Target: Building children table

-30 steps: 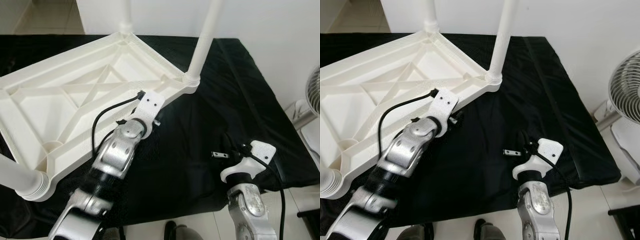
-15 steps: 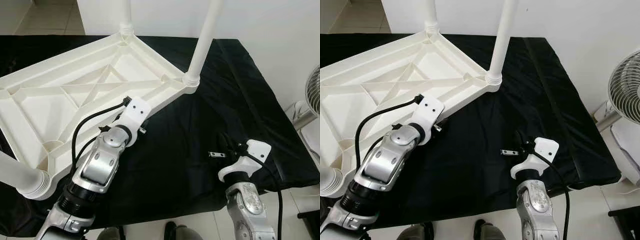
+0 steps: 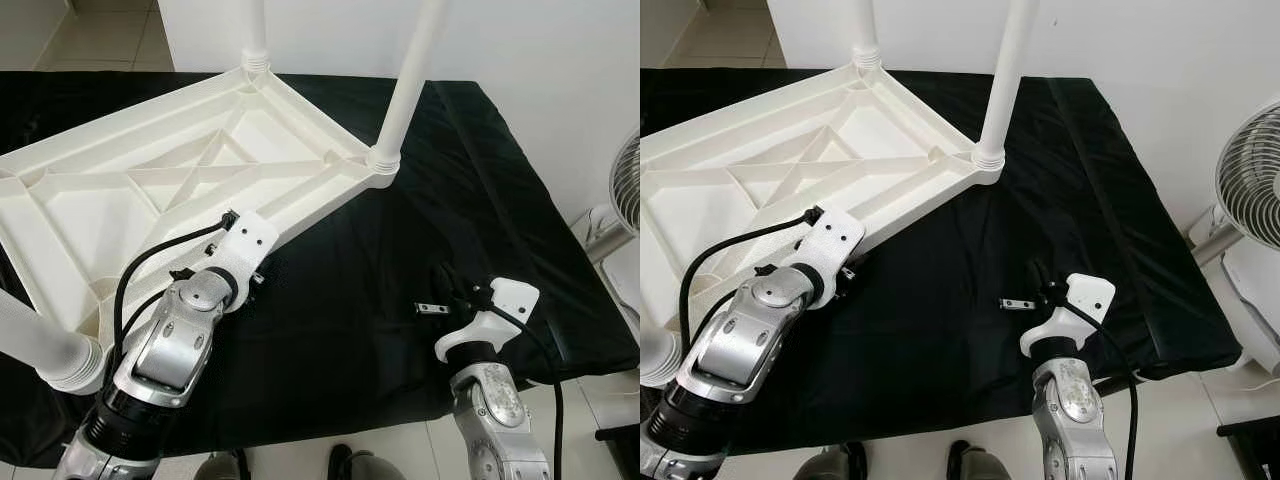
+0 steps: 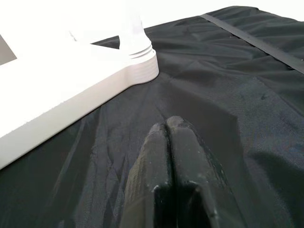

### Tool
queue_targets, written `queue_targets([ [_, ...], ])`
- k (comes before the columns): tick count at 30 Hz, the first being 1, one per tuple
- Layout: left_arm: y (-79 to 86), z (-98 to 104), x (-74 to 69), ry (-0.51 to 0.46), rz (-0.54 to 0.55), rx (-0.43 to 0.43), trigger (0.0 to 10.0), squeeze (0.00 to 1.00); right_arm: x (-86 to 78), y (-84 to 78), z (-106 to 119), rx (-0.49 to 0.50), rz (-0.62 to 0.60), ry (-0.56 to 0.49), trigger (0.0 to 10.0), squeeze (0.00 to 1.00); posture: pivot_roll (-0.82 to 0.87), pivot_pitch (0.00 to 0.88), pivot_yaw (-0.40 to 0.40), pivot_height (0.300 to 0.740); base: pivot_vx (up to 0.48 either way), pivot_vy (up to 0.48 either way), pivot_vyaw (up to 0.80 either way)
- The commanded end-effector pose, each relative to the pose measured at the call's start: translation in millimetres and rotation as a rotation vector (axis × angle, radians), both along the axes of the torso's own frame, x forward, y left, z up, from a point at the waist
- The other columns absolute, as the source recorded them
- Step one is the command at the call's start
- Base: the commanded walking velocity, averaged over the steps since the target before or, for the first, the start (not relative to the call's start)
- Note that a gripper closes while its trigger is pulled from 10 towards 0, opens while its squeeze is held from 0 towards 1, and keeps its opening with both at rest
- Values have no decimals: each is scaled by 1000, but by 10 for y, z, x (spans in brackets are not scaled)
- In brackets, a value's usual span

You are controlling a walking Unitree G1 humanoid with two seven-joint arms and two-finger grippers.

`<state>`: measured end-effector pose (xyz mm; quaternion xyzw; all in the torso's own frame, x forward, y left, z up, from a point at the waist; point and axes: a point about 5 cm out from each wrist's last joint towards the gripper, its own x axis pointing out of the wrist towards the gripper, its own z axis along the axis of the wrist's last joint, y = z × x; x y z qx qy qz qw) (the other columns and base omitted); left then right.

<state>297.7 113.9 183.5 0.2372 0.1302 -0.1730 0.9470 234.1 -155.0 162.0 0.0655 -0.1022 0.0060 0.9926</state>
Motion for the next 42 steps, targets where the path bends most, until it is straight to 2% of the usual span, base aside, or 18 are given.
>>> queue_targets([
  [1, -58, -34, -30, 22, -27, 1, 0, 0, -4, -20, -34, 1, -4, 11, 10000, 0, 47, 166, -67, 740, 0, 0, 0],
  [11, -187, -19, -14, 30, -50, -31, 0, 0, 0, -32, -20, -4, -12, 7, 10000, 0, 37, 168, -65, 740, 0, 0, 0],
  [19, -369, 48, 68, 7, -44, -79, 0, 0, 16, -25, 11, -3, -16, -2, 10000, 0, 23, 173, -64, 740, 0, 0, 0],
  [21, -414, 50, 83, 4, -51, -79, 10000, 0, 18, -13, 18, -2, -15, -5, 10000, 0, 23, 173, -64, 740, 0, 0, 0],
  [33, -406, 18, 152, -12, -64, -35, 10000, 0, 8, -19, 25, -6, -20, -7, 10000, 0, 6, 179, -61, 740, 0, 0, 0],
  [39, -293, 28, 222, -37, -55, 5, 10000, 0, -2, -15, 26, -3, -22, -6, 10000, 0, 5, 181, -59, 740, 0, 0, 0],
  [41, -186, 41, 282, -48, -29, 29, 10000, 0, -6, -16, 25, -2, -25, -6, 10000, 0, 5, 181, -59, 740, 0, 0, 0],
  [42, -186, 41, 282, -48, -29, 29, 10000, 0, -6, -16, 25, -2, -25, -6, 10000, 0, 5, 181, -59, 740, 0, 0, 0],
])
